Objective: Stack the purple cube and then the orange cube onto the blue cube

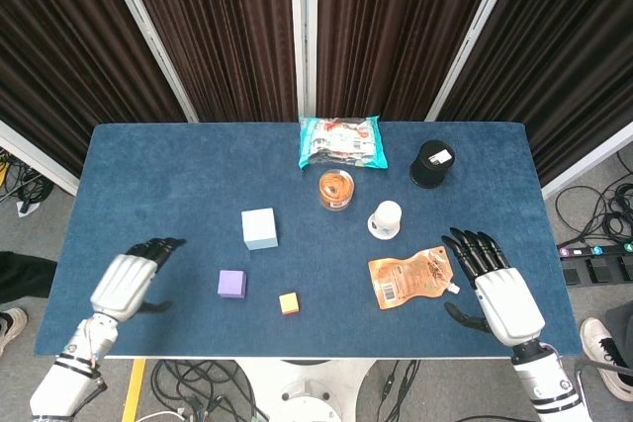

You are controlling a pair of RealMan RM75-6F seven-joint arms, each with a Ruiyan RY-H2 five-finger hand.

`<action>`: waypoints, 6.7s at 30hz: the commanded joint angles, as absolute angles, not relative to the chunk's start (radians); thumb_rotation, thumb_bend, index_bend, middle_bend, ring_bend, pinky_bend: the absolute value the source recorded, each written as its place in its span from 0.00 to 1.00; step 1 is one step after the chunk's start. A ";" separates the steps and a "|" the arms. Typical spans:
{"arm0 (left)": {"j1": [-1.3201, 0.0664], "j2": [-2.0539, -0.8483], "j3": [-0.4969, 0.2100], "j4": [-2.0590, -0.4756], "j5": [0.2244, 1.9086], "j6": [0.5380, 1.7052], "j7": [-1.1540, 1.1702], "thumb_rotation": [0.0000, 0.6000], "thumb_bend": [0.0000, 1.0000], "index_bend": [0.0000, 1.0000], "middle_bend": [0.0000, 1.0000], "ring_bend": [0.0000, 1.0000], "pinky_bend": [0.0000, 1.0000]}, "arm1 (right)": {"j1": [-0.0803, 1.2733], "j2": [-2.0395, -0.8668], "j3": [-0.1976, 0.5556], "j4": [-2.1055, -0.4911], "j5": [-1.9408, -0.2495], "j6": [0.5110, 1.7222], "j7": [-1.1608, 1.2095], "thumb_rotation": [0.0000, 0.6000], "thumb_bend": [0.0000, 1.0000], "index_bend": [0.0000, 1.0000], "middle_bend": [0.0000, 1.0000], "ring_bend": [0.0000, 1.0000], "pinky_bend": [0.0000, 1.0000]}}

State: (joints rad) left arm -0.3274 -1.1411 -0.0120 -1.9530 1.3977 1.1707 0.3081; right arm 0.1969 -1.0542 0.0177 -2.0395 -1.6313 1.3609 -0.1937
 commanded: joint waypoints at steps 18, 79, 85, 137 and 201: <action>-0.461 -1.449 -0.048 -1.798 1.131 1.053 0.500 1.00 0.09 0.23 0.30 0.21 0.29 | 0.204 -1.047 0.027 -2.040 -1.606 1.350 -0.180 1.00 0.13 0.00 0.03 0.00 0.00; -0.653 -1.336 -0.257 -1.911 0.826 1.087 0.618 1.00 0.26 0.50 0.58 0.40 0.48 | 0.209 -1.049 0.029 -2.042 -1.578 1.340 -0.192 1.00 0.12 0.00 0.03 0.00 0.00; -0.723 -1.390 -0.297 -1.875 0.746 1.101 0.631 1.00 0.26 0.50 0.58 0.40 0.48 | 0.208 -1.048 0.032 -2.041 -1.578 1.345 -0.188 1.00 0.13 0.00 0.03 0.00 0.00; -0.850 -1.632 -0.280 -1.573 0.673 1.099 0.493 1.00 0.22 0.37 0.48 0.36 0.43 | 0.218 -1.023 0.036 -2.058 -1.539 1.321 -0.212 1.00 0.13 0.00 0.02 0.00 0.00; -0.593 -1.592 0.034 -1.507 1.571 1.050 0.036 1.00 0.16 0.47 0.52 0.43 0.51 | 0.221 -1.017 0.040 -2.059 -1.528 1.320 -0.164 1.00 0.13 0.00 0.03 0.00 0.00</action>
State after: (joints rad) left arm -0.5929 -1.5805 0.0387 -1.5148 1.5775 1.0503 0.0305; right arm 0.2221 -1.0201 0.0378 -2.0605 -1.5278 1.3172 -0.1678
